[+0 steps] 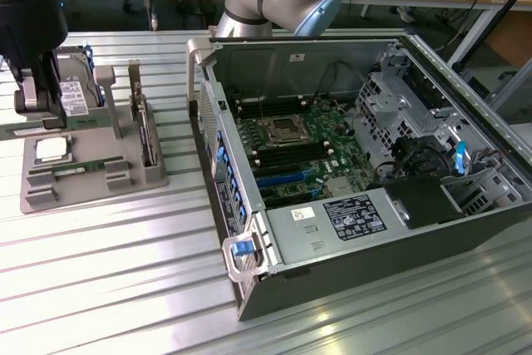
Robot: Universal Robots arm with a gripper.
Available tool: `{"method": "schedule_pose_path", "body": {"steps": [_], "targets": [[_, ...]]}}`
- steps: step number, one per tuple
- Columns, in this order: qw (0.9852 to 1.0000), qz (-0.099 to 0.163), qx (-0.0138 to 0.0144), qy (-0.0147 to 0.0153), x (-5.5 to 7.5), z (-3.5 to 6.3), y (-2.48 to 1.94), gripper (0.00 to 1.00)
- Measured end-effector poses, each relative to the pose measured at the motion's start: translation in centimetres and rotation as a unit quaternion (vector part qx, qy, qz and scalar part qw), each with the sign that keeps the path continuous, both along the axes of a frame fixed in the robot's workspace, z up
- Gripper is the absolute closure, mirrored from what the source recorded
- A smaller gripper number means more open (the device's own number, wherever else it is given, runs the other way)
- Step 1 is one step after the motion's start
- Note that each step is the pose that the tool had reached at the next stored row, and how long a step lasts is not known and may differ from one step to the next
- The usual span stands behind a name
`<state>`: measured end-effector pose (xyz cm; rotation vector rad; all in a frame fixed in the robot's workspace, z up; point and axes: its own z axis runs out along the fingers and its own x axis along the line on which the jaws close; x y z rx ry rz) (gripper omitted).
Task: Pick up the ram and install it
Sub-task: 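Pick up the ram and move it above insertion slot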
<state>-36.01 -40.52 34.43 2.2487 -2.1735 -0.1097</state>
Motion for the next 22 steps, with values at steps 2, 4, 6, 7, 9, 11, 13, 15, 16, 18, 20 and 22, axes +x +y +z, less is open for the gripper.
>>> {"method": "schedule_pose_path", "body": {"steps": [2,4,6,7,9,11,13,15,16,18,20,22], "targets": [[1.0,0.0,0.0,0.0,0.0,1.09,0.0,0.87],[1.0,0.0,0.0,0.0,0.0,2.15,0.0,0.87],[1.0,0.0,0.0,0.0,0.0,3.22,0.0,0.87],[1.0,0.0,0.0,0.0,0.0,3.89,0.0,0.87],[1.0,0.0,0.0001,-0.0001,0.0,4.14,0.0,0.87],[1.0,0.0,0.0,0.0,0.0,4.15,0.0,0.87],[1.0,0.0,-0.0001,0.0001,0.1,4.16,0.0,0.87],[1.0,0.0,0.0,0.0001,1.0,4.15,0.0,0.87],[1.0,0.0,0.0,0.0,1.6,4.14,0.0,0.87],[1.0,0.0,0.0,0.0,3.5,4.15,0.0,0.87],[1.0,0.0,0.0,0.0,5.4,4.15,0.0,0.87],[1.0,0.0,0.0,0.0,8.1,4.14,0.0,0.87]]}}
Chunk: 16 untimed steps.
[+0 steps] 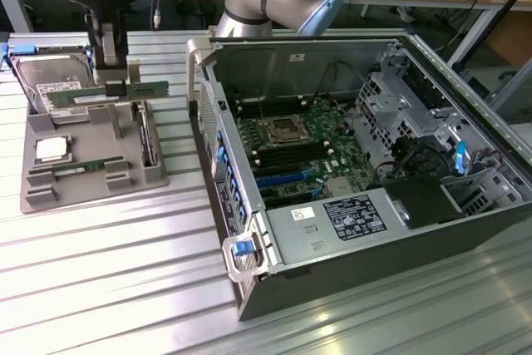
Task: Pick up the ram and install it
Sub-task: 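Pick up the ram and move it above insertion slot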
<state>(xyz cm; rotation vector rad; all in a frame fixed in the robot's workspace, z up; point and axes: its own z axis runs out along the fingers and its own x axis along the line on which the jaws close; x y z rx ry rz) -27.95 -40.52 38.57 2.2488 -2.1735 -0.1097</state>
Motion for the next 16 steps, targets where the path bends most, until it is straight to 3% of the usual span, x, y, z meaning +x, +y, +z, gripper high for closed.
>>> {"method": "schedule_pose_path", "body": {"steps": [3,12,16], "targets": [[1.0,0.0,0.0,0.0,2.5,0.0,0.0,0.87],[1.0,0.0,-0.0001,0.0001,6.7,0.01,0.0,0.87],[1.0,0.0,0.0,0.0,10.8,0.0,0.0,0.87]]}}
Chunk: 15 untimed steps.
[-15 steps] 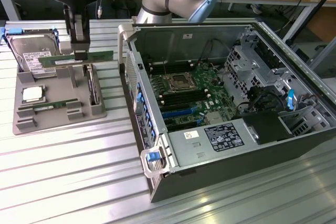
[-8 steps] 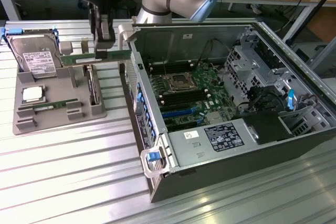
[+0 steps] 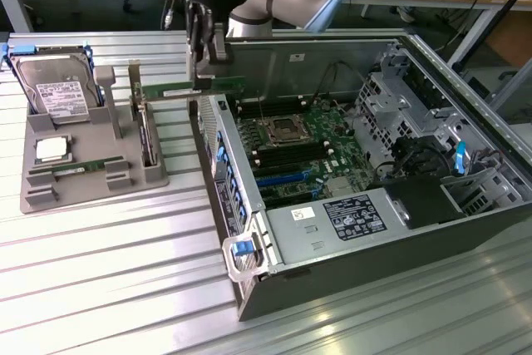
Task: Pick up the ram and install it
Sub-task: 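Pick up the ram and move it above insertion slot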
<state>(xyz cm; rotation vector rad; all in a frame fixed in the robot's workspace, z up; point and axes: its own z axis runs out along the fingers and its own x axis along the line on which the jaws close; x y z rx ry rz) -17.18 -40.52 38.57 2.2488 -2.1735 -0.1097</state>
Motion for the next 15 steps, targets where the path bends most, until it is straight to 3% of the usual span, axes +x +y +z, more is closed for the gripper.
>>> {"method": "schedule_pose_path", "body": {"steps": [2,3,6,10,15], "targets": [[1.0,0.0,0.0,0.0,1.5,0.0,0.0,0.87],[1.0,0.0,0.0,0.0,3.2,0.0,0.0,0.87],[1.0,0.0,0.0,0.0,6.4,0.0,0.0,0.87],[1.0,0.0,0.0,0.0,9.4,0.0,0.0,0.87],[1.0,0.0,-0.0001,0.0,14.6,0.01,0.0,0.87]]}}
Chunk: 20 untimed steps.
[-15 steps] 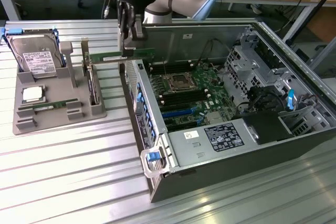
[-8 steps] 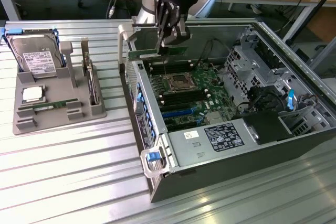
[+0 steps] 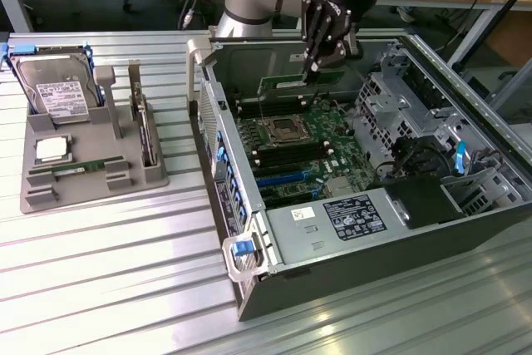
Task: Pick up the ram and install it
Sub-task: 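Pick up the ram and move it above insertion slot, then insert the ram into the slot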
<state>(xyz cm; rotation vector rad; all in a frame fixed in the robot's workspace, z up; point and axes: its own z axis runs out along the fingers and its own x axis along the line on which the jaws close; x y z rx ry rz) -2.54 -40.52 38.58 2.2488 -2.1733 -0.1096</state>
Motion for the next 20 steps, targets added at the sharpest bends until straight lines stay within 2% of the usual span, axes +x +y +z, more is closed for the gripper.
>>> {"method": "schedule_pose_path", "body": {"steps": [2,3,5,7,10,20], "targets": [[1.0,0.0,0.0001,0.0,1.5,-0.01,0.0,0.87],[1.0,0.0,0.0001,0.0,1.8,-0.01,0.0,0.87],[1.0,0.0,0.0,0.0,4.1,0.0,0.0,0.87],[1.0,0.0,0.0001,0.0,5.5,-0.01,0.01,0.87],[1.0,0.0,0.0,0.0,5.9,0.0,0.0,0.87],[1.0,0.0,0.0001,0.0,5.9,0.0,-0.01,0.87]]}}
